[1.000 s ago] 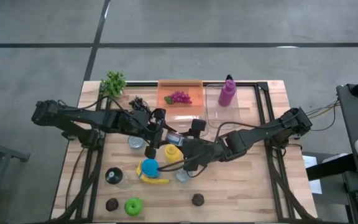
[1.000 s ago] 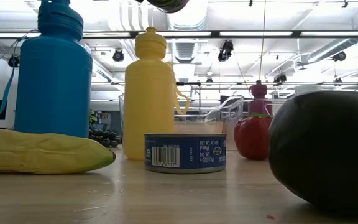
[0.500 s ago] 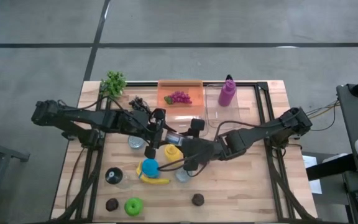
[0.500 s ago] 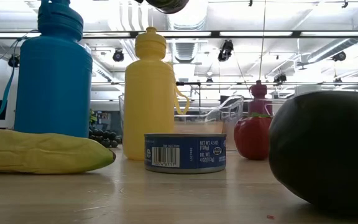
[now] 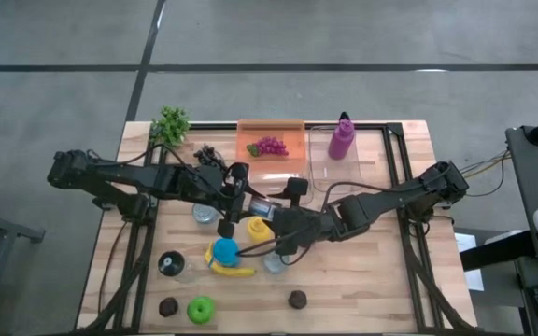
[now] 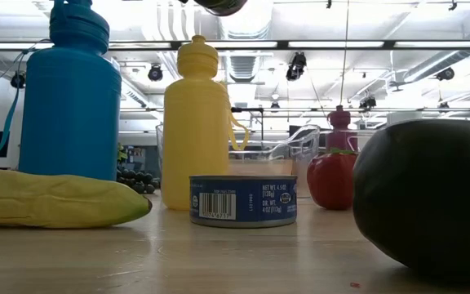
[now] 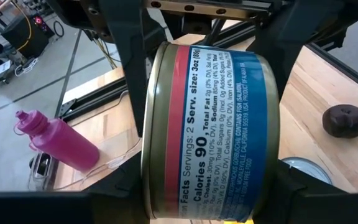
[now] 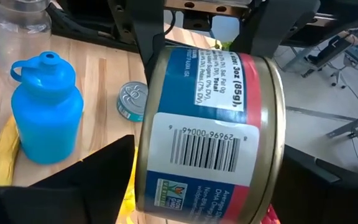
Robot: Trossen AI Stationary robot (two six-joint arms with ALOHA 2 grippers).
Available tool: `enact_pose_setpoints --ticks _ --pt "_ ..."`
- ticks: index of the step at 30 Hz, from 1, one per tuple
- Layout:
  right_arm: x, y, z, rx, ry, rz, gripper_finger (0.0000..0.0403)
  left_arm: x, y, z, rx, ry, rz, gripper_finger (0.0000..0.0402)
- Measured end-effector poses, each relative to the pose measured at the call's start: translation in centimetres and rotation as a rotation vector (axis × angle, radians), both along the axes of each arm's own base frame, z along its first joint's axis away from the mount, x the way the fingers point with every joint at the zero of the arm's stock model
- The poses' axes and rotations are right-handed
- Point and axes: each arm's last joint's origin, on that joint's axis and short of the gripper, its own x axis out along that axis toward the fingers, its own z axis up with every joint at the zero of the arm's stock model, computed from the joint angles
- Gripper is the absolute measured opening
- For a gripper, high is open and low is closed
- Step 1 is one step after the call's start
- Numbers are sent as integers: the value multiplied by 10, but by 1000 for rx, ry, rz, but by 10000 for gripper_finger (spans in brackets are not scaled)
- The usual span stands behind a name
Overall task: Pick & Place Food Item
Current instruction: Put the blue and pink can into the left transparent bin
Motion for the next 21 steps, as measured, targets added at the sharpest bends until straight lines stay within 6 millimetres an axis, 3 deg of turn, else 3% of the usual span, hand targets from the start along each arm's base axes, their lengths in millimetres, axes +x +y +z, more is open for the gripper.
enact_pose_setpoints --ticks 9,21 --pt "-3 6 1 -9 0 16 360 0 0 0 1 1 3 190" --pt "-13 9 14 -16 -28 35 364 0 0 0 0 3 4 190"
